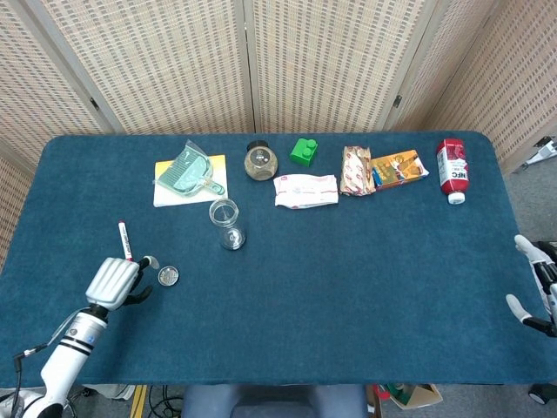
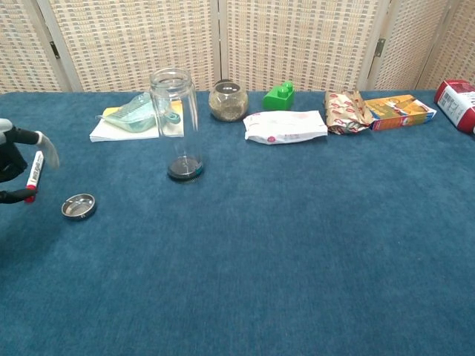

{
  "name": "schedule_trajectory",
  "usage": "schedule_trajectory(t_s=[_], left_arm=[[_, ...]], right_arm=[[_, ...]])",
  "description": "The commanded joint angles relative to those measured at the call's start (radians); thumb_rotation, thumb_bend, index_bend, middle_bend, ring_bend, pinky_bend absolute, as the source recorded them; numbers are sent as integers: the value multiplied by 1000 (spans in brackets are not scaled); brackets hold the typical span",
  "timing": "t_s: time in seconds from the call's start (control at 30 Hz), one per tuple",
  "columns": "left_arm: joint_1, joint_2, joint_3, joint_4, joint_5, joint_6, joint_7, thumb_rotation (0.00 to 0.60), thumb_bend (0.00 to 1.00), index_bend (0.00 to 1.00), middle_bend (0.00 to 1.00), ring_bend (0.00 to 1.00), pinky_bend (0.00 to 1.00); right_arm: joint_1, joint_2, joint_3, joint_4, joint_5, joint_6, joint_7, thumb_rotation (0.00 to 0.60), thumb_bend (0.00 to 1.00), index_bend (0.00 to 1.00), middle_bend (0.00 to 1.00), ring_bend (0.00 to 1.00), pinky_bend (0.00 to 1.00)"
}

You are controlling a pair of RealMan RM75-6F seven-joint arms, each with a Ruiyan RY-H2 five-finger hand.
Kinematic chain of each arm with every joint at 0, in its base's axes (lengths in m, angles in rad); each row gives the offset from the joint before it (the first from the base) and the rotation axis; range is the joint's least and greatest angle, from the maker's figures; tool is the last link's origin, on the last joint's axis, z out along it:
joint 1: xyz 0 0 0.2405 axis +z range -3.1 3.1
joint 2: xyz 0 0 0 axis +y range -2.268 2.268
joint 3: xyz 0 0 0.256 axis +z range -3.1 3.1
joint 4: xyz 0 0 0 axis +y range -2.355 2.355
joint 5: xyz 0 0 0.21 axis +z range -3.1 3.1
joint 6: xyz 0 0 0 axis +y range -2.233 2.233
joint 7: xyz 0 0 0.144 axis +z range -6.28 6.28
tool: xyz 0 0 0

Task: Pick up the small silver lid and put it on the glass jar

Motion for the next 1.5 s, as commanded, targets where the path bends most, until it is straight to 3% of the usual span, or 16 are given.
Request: schedule_trajectory(t_s=[0.03, 0.53, 1.17, 1.5], left_arm=[[-29, -33, 0, 29, -10, -31, 23, 600, 339, 403, 901, 880, 989], [-101, -155, -12, 160, -109, -113, 78, 600, 339, 480, 966, 931, 1000], [-121, -192, -9, 236, -164, -126, 73, 600, 342, 561, 993, 949, 1000], [-124, -185, -2, 230, -178, -131, 74, 600, 438, 587, 998, 951, 1000]], right_arm=[[0, -1, 0, 2, 1, -1, 1, 600, 305, 20, 193, 79, 235], [-9, -7, -3, 27, 14, -2, 23, 600, 305, 20, 194, 79, 235], [-6, -14, -1, 45, 18, -10, 37, 600, 305, 20, 193, 79, 235], [-5, -17, -1, 46, 22, -16, 37, 600, 305, 20, 193, 79, 235]])
